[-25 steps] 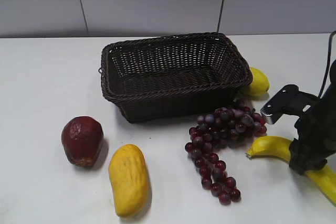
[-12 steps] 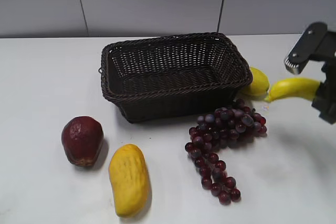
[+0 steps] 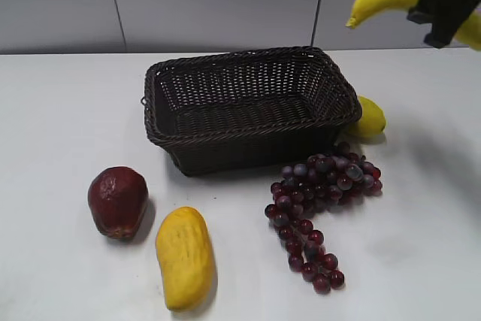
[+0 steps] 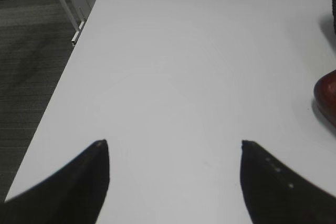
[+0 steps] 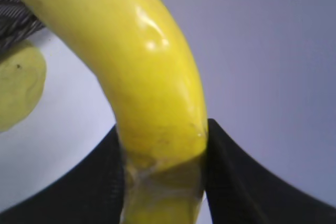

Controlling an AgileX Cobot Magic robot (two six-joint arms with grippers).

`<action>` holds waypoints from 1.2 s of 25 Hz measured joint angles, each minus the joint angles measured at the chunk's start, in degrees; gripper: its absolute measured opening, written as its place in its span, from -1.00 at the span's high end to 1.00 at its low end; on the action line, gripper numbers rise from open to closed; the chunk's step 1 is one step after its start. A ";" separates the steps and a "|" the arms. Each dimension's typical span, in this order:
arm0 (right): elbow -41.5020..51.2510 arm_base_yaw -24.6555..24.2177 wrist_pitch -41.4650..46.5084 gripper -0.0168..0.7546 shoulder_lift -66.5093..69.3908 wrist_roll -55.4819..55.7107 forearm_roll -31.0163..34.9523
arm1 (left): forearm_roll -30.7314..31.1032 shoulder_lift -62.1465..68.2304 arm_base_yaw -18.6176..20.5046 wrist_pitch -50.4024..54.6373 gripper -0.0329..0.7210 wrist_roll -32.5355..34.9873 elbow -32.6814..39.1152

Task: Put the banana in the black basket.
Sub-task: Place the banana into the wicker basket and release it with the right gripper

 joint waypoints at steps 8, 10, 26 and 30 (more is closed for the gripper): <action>-9.62 8.28 -7.79 0.14 12.02 -13.58 -0.17 | 0.00 0.00 0.00 0.00 -0.61 0.00 0.00; -10.66 10.63 -10.92 0.14 14.75 -14.66 -0.17 | 0.00 0.00 0.00 0.00 -0.61 0.00 0.00; -11.14 16.62 -15.03 0.14 27.85 -13.54 4.96 | 0.00 0.00 0.00 0.00 -0.61 0.00 0.00; -11.16 16.62 -14.47 0.14 27.86 -11.06 8.00 | 0.00 0.00 0.00 0.00 -0.61 0.00 0.00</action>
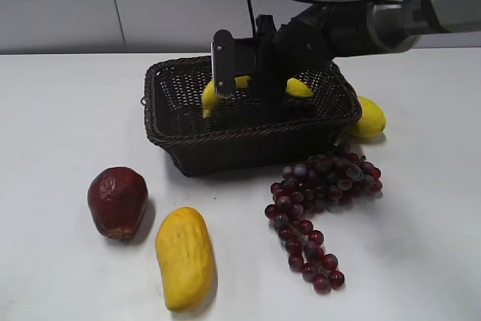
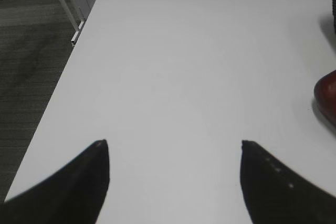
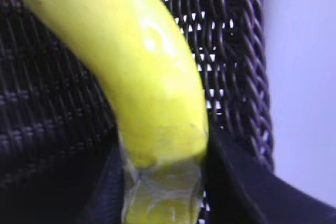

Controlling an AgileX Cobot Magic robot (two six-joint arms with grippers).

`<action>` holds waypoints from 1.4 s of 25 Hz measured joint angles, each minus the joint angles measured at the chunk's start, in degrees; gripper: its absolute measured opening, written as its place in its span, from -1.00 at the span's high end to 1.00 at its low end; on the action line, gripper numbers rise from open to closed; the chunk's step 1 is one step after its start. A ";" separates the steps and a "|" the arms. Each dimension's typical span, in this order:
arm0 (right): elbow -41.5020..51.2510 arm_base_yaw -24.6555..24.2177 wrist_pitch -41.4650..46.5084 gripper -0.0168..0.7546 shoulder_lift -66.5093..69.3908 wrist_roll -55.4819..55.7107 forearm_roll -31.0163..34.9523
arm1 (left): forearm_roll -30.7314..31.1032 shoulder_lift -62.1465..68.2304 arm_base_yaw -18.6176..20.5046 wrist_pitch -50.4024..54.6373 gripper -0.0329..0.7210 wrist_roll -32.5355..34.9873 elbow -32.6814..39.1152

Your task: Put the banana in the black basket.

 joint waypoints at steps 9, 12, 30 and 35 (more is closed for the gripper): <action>0.00 0.00 2.51 -0.59 0.00 0.90 3.57 | 0.00 0.00 0.00 0.00 -0.61 0.00 0.00; 0.00 0.11 2.51 -0.67 0.00 0.84 3.63 | 0.00 0.00 0.00 0.00 -0.61 0.00 0.00; -0.17 -12.40 8.20 -0.55 -14.95 21.93 4.01 | 0.00 0.00 0.00 0.00 -0.61 0.00 0.00; -0.17 -19.55 21.98 -0.51 -18.12 33.62 4.01 | 0.00 0.00 0.00 0.00 -0.61 0.00 0.00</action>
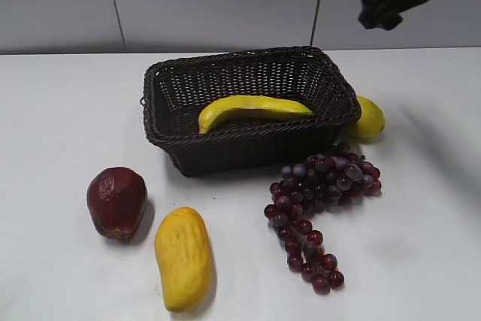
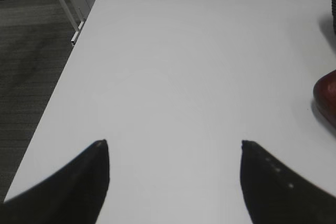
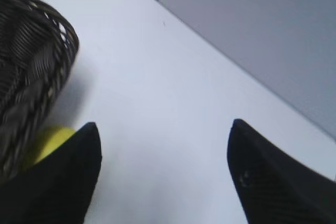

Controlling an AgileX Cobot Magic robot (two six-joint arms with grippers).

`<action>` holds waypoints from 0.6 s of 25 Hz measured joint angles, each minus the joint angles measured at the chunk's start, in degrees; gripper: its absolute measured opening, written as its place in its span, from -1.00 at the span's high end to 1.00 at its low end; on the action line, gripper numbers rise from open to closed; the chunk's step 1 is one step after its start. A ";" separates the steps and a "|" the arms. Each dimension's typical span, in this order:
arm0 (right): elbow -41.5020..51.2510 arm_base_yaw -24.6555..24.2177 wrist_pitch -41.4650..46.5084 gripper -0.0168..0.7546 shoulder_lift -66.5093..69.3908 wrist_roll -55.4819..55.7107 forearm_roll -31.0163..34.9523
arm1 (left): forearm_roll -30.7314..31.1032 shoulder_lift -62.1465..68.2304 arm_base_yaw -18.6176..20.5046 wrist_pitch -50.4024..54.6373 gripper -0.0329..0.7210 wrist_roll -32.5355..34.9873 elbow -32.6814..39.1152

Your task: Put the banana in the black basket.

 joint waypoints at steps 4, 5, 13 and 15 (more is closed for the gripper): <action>-0.04 -1.88 9.18 -0.50 -2.31 8.14 0.30 | 0.00 0.00 0.00 0.00 -0.61 0.00 0.00; -0.11 -1.95 11.97 -0.50 -2.64 9.34 0.56 | 0.00 0.00 0.00 0.00 -0.61 0.00 0.00; -0.61 -2.01 34.23 -0.50 -3.03 12.25 4.81 | 0.00 0.00 0.00 0.00 -0.61 0.00 0.00; -0.61 -2.01 35.65 -0.50 -3.34 12.52 5.98 | 0.00 0.00 0.00 0.00 -0.61 0.00 0.00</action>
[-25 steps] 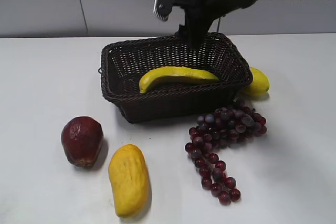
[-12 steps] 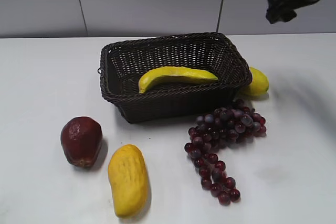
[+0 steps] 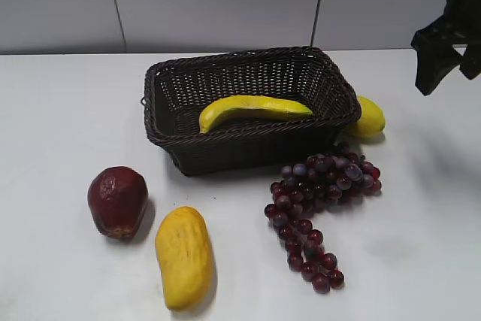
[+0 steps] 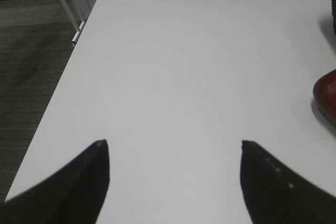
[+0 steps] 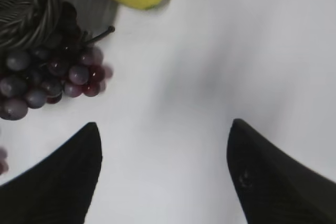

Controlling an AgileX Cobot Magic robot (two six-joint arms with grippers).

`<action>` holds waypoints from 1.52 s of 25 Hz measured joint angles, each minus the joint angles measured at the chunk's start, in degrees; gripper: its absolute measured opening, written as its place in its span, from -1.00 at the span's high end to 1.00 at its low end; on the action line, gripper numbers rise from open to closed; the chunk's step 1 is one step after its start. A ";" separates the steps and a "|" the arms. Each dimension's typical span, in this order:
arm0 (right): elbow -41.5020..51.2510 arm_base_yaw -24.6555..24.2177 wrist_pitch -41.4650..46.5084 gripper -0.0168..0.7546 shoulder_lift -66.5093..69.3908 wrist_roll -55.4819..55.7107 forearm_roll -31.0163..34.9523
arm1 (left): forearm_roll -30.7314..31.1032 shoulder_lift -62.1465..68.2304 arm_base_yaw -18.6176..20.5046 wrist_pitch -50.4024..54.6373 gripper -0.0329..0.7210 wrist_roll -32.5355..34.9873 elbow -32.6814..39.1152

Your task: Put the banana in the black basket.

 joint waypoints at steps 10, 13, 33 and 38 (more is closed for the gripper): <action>0.00 0.00 0.60 -0.50 -10.07 0.90 4.09 | 0.00 0.00 0.00 0.00 -0.61 0.00 0.00; 0.22 0.00 0.57 -0.50 -13.91 2.05 4.34 | 0.00 0.00 0.00 0.00 -0.61 0.00 0.00; 45.01 0.00 -7.68 -0.50 -50.91 2.55 4.55 | 0.00 0.00 0.00 0.00 -0.61 0.00 0.00; 53.69 0.00 -8.56 -0.50 -59.89 2.56 3.85 | 0.00 0.00 0.00 0.00 -0.61 0.00 0.00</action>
